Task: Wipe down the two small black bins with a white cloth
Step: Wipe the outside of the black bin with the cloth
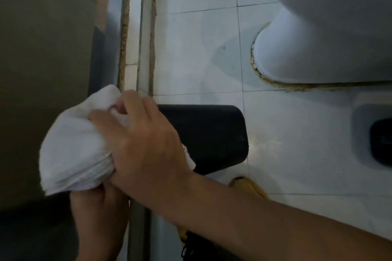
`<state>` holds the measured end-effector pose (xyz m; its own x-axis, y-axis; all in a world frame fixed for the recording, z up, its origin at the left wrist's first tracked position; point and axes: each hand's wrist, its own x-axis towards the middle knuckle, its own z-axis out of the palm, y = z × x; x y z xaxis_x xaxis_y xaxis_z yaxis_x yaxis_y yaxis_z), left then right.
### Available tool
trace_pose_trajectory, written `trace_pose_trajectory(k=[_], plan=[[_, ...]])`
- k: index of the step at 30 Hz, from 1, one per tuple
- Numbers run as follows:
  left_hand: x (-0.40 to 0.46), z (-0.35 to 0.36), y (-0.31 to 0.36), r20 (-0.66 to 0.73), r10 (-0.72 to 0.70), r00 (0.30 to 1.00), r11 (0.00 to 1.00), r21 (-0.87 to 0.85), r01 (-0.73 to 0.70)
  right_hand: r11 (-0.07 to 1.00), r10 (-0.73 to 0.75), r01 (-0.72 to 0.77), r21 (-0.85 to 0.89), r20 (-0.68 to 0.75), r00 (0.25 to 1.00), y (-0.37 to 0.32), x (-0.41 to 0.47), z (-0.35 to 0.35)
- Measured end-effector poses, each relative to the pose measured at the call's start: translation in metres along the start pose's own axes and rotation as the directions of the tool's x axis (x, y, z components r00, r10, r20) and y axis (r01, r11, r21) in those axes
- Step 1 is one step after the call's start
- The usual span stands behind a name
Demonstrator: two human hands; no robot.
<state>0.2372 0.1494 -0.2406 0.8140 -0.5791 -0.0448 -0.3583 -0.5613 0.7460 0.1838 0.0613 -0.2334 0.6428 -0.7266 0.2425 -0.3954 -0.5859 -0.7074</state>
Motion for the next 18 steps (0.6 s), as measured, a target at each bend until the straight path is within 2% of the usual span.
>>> trace_pose_trajectory(k=[2, 4, 6, 8, 11, 12, 14, 16, 18], plan=[[0.001, 0.001, 0.004, 0.020, 0.045, 0.999, 0.987, 0.153, -0.048, 0.997, 0.082, -0.082, 0.015, -0.009, 0.997, 0.017, 0.001, -0.014], [0.000, 0.002, 0.005, 0.017, 0.082, 0.997, 0.972, 0.221, -0.084, 0.962, 0.272, -0.271, -0.030, 0.022, 0.962, 0.049, 0.004, -0.028], [-0.004, 0.003, 0.016, 0.036, 0.045, 0.998, 0.979, 0.196, -0.051, 0.872, 0.487, -0.482, -0.086, 0.056, 0.871, 0.092, 0.007, -0.042], [-0.005, 0.003, 0.016, 0.052, 0.028, 0.998, 0.985, 0.168, -0.037, 0.771, 0.635, -0.620, -0.147, 0.098, 0.767, 0.132, 0.009, -0.055], [0.000, 0.003, 0.019, 0.088, 0.018, 0.996, 0.991, 0.131, -0.029, 0.650, 0.758, -0.745, -0.149, 0.196, 0.622, 0.161, 0.004, -0.069], [0.002, 0.003, 0.019, 0.097, 0.010, 0.995, 0.994, 0.106, -0.021, 0.631, 0.772, -0.761, -0.151, 0.213, 0.598, 0.163, 0.002, -0.069], [0.002, 0.002, 0.019, 0.096, 0.022, 0.995, 0.995, 0.096, -0.031, 0.655, 0.756, -0.731, -0.192, 0.180, 0.629, 0.153, 0.004, -0.066], [0.002, 0.001, 0.018, 0.086, 0.047, 0.995, 0.993, 0.107, -0.056, 0.727, 0.686, -0.661, -0.187, 0.153, 0.711, 0.134, 0.012, -0.059], [0.001, 0.001, 0.015, 0.059, 0.091, 0.994, 0.979, 0.176, -0.100, 0.812, 0.583, -0.571, -0.121, 0.194, 0.789, 0.103, 0.026, -0.049]])
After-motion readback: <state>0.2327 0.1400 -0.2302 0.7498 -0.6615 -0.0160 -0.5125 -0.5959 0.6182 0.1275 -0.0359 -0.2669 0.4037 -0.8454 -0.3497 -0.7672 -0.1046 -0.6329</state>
